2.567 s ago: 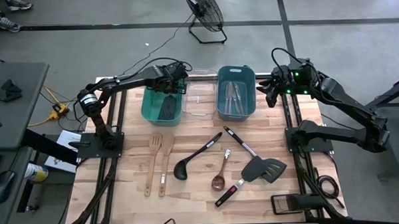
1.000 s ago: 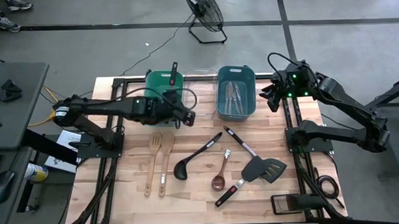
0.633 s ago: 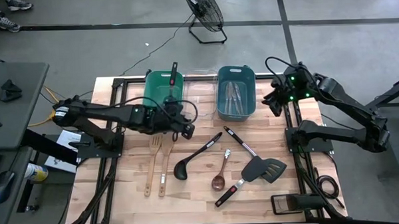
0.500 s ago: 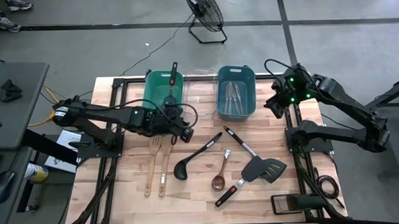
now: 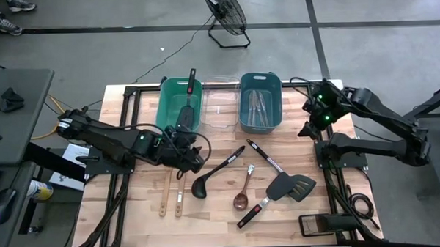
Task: Pick & Place Kitchen Items
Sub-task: Put the black spatula into the green bin
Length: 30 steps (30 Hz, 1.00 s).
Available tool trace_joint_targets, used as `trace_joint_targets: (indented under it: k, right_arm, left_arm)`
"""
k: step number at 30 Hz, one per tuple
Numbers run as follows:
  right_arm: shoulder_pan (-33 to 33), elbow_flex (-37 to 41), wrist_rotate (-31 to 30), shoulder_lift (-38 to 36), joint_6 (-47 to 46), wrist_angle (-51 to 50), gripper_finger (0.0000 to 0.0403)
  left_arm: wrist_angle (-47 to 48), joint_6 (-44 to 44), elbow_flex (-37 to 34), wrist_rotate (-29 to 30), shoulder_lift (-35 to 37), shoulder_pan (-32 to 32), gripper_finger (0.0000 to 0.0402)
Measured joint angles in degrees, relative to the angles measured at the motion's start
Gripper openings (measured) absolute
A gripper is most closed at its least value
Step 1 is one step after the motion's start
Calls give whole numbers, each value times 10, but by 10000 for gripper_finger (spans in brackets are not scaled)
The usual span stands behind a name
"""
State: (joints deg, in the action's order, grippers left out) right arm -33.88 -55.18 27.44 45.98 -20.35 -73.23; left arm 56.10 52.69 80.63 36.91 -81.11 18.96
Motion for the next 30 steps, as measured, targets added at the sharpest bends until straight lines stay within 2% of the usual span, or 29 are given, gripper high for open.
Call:
trace_joint_targets:
  k: [7,22,30]
  right_arm:
    - [79,0,-16,-11,-33,19,112]
    - [219,1,-126,-4,-251,19,112]
    - [294,66,-109,12,-355,58,112]
  left_arm:
    - [0,-20,0,-1,0,-1,161]
    - [0,-75,0,-29,0,-2,161]
    - [1,-94,0,-33,0,-2,161]
